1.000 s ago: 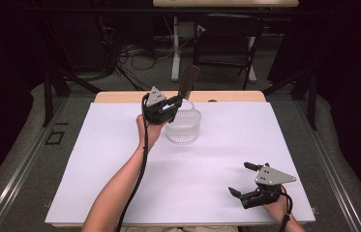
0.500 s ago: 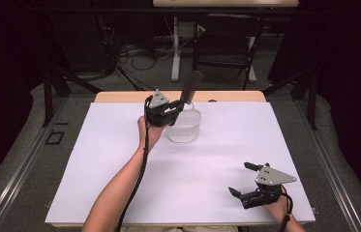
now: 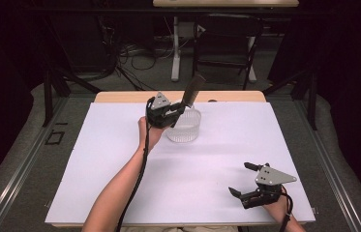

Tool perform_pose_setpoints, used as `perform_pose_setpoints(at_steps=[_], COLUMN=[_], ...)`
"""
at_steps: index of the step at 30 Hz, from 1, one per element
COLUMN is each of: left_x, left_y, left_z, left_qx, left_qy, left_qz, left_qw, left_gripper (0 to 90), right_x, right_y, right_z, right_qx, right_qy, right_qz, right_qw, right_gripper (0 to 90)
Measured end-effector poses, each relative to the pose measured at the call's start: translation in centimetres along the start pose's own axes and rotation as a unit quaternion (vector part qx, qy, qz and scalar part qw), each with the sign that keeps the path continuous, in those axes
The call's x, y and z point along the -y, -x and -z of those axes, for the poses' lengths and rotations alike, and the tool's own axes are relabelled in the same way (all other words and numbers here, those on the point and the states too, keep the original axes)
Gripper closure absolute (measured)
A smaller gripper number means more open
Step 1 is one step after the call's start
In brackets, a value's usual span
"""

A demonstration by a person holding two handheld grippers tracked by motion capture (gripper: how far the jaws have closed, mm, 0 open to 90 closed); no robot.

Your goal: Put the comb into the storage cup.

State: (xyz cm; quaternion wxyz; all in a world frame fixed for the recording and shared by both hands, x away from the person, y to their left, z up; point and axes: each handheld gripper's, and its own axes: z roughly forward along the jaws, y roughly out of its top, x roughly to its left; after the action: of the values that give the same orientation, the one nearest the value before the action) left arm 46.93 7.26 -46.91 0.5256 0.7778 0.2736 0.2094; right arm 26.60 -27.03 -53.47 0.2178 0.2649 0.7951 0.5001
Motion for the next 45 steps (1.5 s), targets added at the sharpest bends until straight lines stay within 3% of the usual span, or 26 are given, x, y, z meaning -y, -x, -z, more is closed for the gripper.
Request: perform_pose_setpoints(at_steps=[14, 36, 45], left_x=[-0.14, 0.25, 0.28], left_y=[0.08, 0.16, 0.4], left_z=[0.18, -0.39, -0.59], left_qx=[0.008, 0.021, 0.03], left_qy=[-0.001, -0.015, -0.022], left_qz=[-0.024, -0.031, -0.051], left_qw=[0.9997, 0.9992, 0.998], left_gripper=[72.7, 72.7, 72.7], right_x=[-0.06, -0.03, -0.05], right_y=[-0.05, 0.0, -0.04], right_z=[0.05, 0.04, 0.02], right_qx=[-0.001, -0.002, -0.004], right_qy=[-0.003, -0.002, -0.002], right_qz=[0.003, 0.002, 0.001], right_qw=[1.0, 1.0, 1.0], right_gripper=[0.8, 0.9, 0.9])
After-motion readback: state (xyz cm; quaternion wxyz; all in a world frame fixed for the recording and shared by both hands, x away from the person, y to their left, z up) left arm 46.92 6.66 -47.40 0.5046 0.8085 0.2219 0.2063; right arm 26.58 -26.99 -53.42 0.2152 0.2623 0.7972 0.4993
